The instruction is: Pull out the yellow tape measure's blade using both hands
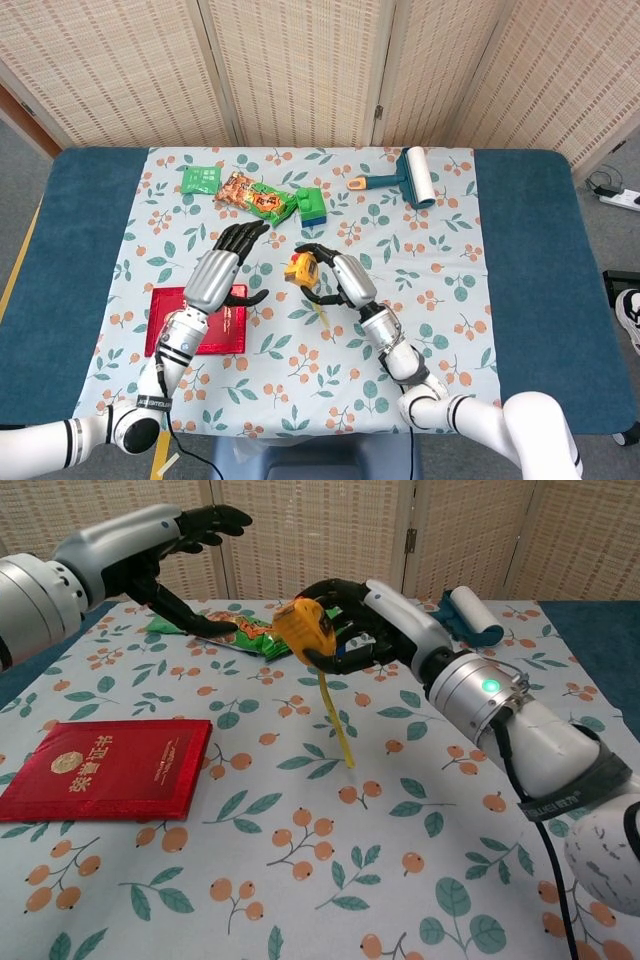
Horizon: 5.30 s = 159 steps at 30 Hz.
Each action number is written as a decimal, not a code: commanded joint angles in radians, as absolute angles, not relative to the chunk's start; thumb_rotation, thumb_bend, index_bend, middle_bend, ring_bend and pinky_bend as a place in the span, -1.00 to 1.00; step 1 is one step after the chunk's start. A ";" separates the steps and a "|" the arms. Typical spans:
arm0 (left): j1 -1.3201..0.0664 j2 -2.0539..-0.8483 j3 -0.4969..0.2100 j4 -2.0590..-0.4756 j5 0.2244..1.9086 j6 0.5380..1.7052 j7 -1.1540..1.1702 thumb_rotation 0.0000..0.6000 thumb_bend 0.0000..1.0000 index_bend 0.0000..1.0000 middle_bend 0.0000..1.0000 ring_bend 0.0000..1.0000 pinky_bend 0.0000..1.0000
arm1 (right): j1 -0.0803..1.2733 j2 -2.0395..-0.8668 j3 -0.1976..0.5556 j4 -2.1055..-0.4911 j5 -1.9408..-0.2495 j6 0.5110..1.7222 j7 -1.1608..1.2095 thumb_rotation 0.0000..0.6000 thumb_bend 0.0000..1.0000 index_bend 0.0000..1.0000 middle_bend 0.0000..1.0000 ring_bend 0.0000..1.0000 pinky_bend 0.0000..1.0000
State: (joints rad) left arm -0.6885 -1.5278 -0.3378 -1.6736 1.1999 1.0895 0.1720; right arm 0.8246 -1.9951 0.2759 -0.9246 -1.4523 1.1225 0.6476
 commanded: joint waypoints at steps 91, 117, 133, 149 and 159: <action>-0.758 -1.660 -0.335 -1.503 1.119 1.147 0.138 1.00 0.52 -0.09 -0.68 -0.82 -0.96 | 0.853 -2.054 0.290 -0.878 -1.399 1.068 0.599 1.00 -0.04 0.18 0.02 -0.05 -0.36; -0.767 -1.713 -0.338 -1.408 1.146 1.144 0.077 1.00 0.84 0.05 -0.59 -0.75 -0.91 | 0.879 -2.068 0.319 -0.835 -1.376 1.038 0.621 1.00 -0.04 0.18 0.02 -0.05 -0.36; -0.771 -1.739 -0.340 -1.374 1.156 1.148 0.073 1.00 0.92 0.07 -0.56 -0.73 -0.89 | 0.883 -2.069 0.328 -0.828 -1.365 1.034 0.622 1.00 -0.04 0.18 0.02 -0.05 -0.36; -0.779 -1.768 -0.351 -1.343 1.163 1.159 0.068 1.00 0.96 0.26 -0.51 -0.69 -0.88 | 0.882 -2.061 0.328 -0.840 -1.361 1.032 0.615 1.00 -0.04 0.18 0.02 -0.04 -0.36; -0.772 -1.779 -0.357 -1.313 1.178 1.183 0.045 1.00 0.97 0.34 -0.46 -0.66 -0.85 | 0.882 -2.048 0.330 -0.839 -1.354 1.020 0.608 1.00 -0.04 0.18 0.02 -0.04 -0.36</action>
State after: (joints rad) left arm -0.7747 -1.7794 -0.3557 -1.3161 1.1754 1.1791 0.0492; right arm 0.8825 -2.0502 0.3304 -0.8381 -1.3548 1.0208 0.6093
